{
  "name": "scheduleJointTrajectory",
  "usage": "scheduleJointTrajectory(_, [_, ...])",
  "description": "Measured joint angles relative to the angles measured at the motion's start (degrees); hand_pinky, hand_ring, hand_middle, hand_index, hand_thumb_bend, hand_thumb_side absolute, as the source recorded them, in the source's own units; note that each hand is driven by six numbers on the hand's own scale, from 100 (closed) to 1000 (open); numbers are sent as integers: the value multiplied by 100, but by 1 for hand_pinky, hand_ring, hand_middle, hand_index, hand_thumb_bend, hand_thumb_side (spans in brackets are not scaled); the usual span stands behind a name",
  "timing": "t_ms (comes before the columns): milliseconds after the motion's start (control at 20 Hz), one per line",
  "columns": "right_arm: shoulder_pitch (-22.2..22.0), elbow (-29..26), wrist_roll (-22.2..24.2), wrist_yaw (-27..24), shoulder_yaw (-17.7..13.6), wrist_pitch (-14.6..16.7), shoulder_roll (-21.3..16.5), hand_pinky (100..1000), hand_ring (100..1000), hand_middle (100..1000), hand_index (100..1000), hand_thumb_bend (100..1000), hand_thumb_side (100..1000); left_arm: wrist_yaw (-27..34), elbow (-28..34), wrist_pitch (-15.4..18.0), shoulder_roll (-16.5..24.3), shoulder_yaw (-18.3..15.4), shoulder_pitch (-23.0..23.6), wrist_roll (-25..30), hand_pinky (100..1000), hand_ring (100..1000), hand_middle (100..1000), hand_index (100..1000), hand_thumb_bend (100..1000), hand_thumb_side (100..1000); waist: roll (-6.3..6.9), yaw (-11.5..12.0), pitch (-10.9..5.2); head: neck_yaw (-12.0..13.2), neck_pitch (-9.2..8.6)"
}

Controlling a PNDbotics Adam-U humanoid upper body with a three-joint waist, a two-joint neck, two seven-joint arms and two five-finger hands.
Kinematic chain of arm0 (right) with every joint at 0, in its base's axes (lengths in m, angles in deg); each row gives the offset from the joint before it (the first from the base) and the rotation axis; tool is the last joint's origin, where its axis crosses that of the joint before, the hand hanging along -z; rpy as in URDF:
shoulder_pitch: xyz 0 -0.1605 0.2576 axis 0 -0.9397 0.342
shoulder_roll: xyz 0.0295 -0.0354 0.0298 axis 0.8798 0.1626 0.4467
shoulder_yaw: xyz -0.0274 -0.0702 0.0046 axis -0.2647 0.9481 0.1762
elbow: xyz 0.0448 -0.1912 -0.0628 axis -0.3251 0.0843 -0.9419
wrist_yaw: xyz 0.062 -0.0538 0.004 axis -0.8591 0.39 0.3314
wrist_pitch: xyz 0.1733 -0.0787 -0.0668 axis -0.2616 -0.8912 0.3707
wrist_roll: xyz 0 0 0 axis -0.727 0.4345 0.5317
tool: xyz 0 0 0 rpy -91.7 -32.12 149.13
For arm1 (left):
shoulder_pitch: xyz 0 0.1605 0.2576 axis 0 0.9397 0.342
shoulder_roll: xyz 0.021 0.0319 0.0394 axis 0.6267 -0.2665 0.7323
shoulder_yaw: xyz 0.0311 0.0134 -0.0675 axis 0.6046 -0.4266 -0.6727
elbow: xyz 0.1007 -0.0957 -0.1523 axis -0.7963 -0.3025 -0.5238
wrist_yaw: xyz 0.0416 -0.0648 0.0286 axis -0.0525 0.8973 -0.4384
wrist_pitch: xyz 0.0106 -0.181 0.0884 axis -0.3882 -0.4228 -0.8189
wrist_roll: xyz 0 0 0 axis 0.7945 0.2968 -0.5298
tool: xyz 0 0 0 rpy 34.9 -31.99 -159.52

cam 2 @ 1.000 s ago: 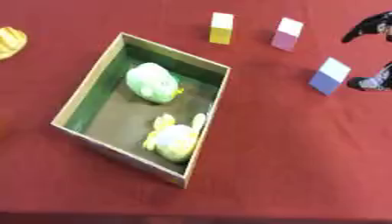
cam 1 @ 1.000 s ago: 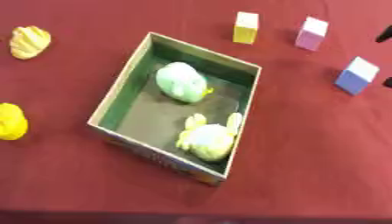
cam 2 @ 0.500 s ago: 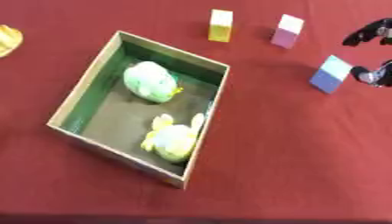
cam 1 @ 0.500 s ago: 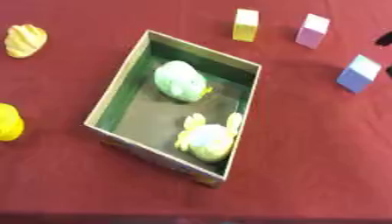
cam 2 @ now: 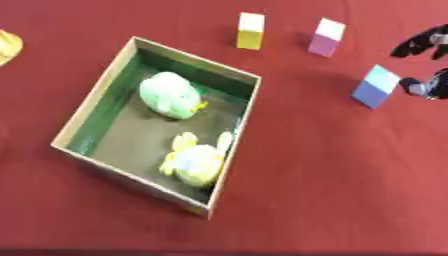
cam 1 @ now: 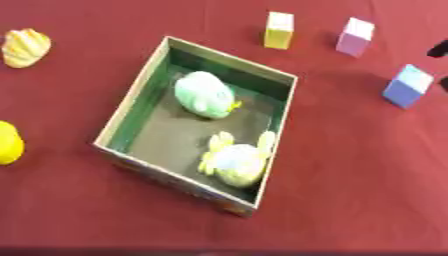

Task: Pick up objects on the table and place them in the box.

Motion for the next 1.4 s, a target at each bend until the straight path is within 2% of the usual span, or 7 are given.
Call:
scheduleJointTrajectory(100, [25,18,-40,1,40,-39,4,888,957,889,939,306,356,13,0,-3,0,0,-2,6,789,637,683,855,100,607,-4,12,20,-9,-2])
scheduleJointTrajectory(250, [72,19,-102,1,99,-112,19,886,955,886,929,332,371,32,0,-5,0,0,-4,11,789,637,683,855,100,607,-5,35,30,-18,-5])
scheduleJointTrajectory(600, [195,19,-188,86,203,-297,79,880,954,885,927,289,362,39,0,-5,0,1,-8,32,789,636,683,854,100,607,-17,47,99,-46,-24])
scheduleJointTrajectory(850, [267,71,-267,242,242,-428,132,886,968,893,929,313,379,51,0,-1,0,1,-9,37,789,635,683,854,100,608,-14,72,155,-70,-56])
scheduleJointTrajectory(1400, [294,203,-287,466,246,-502,224,888,974,900,928,339,402,88,0,0,0,1,-14,55,789,634,684,854,100,608,-11,108,268,-89,-110])
